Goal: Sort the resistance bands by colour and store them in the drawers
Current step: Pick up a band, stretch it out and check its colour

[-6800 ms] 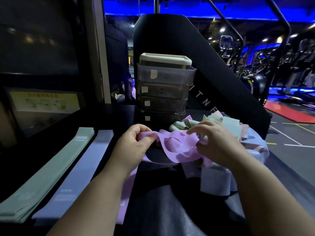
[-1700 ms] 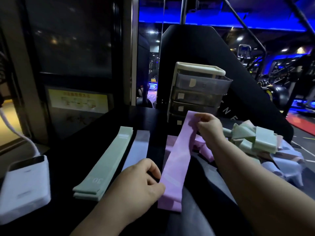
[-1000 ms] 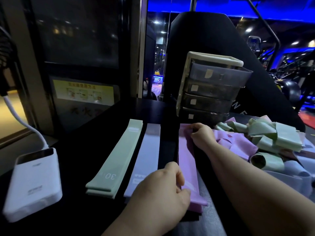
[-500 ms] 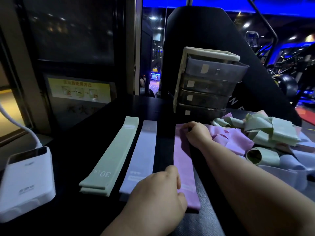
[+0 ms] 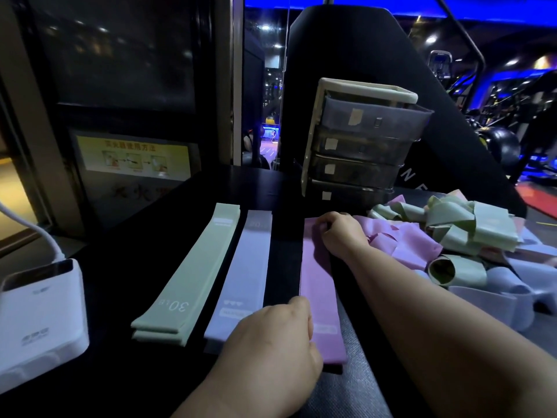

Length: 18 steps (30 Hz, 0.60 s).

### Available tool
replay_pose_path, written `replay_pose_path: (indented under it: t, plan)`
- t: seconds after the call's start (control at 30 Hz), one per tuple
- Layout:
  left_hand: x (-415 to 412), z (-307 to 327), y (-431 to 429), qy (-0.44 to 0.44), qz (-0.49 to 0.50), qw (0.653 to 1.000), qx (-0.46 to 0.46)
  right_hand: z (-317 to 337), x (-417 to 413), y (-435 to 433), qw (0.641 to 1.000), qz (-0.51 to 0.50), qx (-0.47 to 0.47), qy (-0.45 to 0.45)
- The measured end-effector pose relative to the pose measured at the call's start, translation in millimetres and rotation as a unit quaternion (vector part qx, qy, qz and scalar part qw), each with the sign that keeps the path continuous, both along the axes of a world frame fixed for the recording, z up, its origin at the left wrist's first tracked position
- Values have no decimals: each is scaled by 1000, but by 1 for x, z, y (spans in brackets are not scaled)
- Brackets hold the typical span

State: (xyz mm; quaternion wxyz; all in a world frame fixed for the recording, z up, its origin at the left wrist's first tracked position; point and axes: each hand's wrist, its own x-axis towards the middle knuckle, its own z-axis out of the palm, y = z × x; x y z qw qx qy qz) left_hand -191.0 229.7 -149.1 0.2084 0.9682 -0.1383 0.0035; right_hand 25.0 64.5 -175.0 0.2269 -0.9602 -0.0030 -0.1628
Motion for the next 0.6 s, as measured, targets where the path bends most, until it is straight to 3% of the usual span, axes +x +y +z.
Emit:
replay_pose_path:
  t: [0.6]
  plan:
    - [0,4,-2,-13,17,1000,-19,5,-16,2,986,48,99,-121]
